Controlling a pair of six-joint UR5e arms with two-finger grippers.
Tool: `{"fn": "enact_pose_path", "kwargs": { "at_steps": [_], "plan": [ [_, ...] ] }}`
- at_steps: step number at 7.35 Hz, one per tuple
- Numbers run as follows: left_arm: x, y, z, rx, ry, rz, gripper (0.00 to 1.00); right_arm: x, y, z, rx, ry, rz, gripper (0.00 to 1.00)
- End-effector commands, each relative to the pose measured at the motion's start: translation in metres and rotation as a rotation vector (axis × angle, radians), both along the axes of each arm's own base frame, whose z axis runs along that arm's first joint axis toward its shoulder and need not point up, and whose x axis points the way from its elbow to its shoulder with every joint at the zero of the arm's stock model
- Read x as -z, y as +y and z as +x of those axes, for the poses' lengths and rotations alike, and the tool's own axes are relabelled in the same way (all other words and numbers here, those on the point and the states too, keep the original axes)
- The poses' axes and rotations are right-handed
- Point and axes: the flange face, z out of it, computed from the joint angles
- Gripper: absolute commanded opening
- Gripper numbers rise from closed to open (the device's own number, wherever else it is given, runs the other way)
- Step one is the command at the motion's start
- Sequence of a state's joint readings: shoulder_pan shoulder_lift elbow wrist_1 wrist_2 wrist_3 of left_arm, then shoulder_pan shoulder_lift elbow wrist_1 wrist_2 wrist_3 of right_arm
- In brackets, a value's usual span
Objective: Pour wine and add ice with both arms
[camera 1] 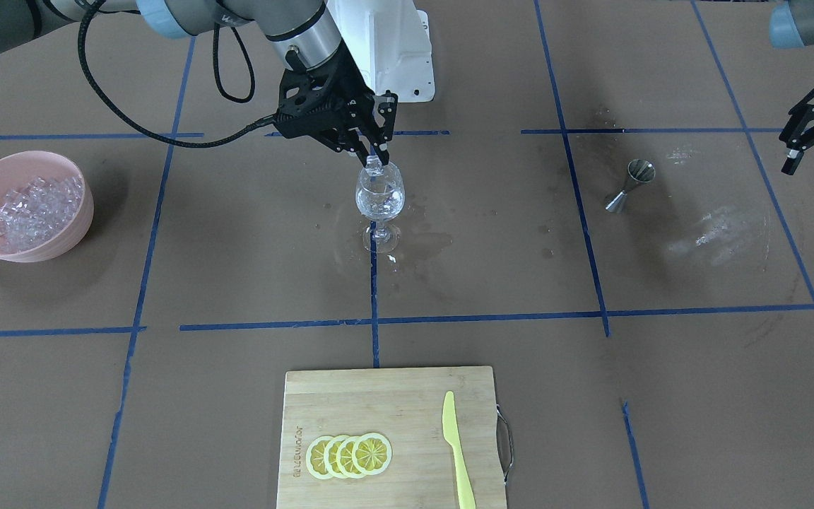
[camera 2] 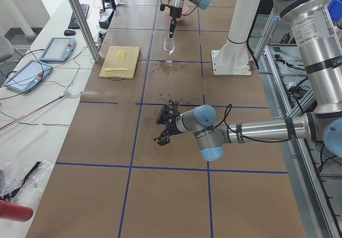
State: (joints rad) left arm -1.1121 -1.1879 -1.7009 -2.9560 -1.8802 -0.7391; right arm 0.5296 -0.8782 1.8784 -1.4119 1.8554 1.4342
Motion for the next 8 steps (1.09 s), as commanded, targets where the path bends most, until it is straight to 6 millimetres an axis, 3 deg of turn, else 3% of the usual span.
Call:
{"fn": "enact_pose_path", "kwargs": {
  "at_steps": [1,3,4,6,7,8],
  "plan": [
    [0.0,0.0,0.0,0.003,0.003,-0.002,1.0,0.001,0.001,-0.003,0.001,0.001,-0.001,0.62],
    [-0.001,0.0,0.0,0.003,0.002,-0.005,1.0,0.004,-0.003,0.002,-0.002,-0.004,0.0,1.0],
    [-0.003,0.0,0.0,0.002,0.0,-0.006,1.0,-0.004,-0.022,0.022,0.006,-0.005,-0.022,1.0],
    [-0.02,0.001,0.001,-0.026,-0.053,-0.03,1.0,-0.059,-0.074,0.101,0.082,0.023,-0.017,1.0],
    [-0.027,-0.007,0.003,-0.084,-0.158,-0.011,1.0,-0.101,-0.1,0.145,0.11,0.07,0.038,1.0],
    [-0.028,-0.027,-0.021,-0.072,-0.243,-0.029,1.0,-0.143,-0.126,0.193,0.107,0.138,0.097,1.0]
  ]
}}
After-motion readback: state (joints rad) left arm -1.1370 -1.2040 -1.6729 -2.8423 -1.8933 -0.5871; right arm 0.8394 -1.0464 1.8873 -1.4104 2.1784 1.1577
